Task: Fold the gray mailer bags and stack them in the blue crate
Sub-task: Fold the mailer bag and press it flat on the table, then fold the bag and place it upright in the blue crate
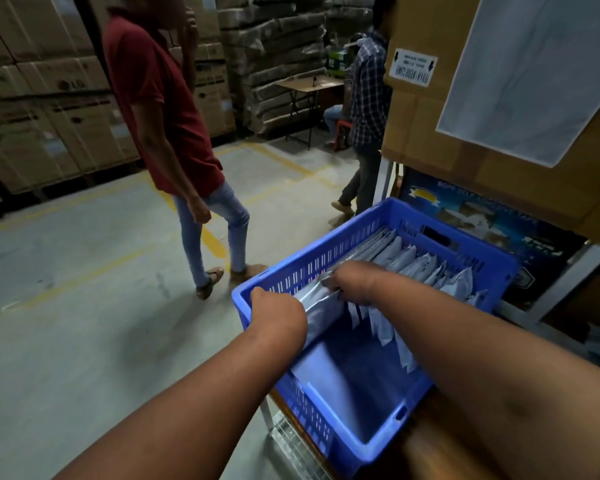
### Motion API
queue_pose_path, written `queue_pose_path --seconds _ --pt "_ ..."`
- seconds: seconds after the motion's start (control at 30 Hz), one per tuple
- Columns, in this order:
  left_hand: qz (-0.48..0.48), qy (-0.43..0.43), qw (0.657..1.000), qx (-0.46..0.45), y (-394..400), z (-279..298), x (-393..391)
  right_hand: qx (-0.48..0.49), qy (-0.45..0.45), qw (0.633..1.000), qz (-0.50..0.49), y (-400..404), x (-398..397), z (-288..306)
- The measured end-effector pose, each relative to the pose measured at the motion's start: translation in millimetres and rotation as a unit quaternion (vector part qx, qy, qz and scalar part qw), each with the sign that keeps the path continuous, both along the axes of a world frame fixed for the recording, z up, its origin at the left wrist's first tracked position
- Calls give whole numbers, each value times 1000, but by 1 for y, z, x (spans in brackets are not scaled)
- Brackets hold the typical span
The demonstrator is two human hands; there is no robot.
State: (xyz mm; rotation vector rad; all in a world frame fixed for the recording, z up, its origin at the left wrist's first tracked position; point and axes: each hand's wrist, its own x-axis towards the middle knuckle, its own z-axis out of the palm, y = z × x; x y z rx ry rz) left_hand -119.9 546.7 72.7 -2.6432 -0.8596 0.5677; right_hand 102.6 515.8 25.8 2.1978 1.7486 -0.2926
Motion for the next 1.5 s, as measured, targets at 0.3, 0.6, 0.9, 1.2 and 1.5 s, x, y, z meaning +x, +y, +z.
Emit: queue_pose_path --seconds 0.3,0.6,0.9,1.2,1.5 --pt "58 34 995 -79 8 -4 21 9 -4 1000 -24 -17 -25 28" --pt "-153 -239 956 -73 -42 41 15 236 100 955 -149 -177 -30 103" --pt "-394 -253 871 -149 -228 26 77 278 71 891 -352 -437 -66 50" --pt "-375 -95 892 -235 -378 -33 81 226 63 835 -498 -618 -109 3" --pt "-382 -10 899 -212 -414 -45 138 201 67 839 -501 -638 -72 -12"
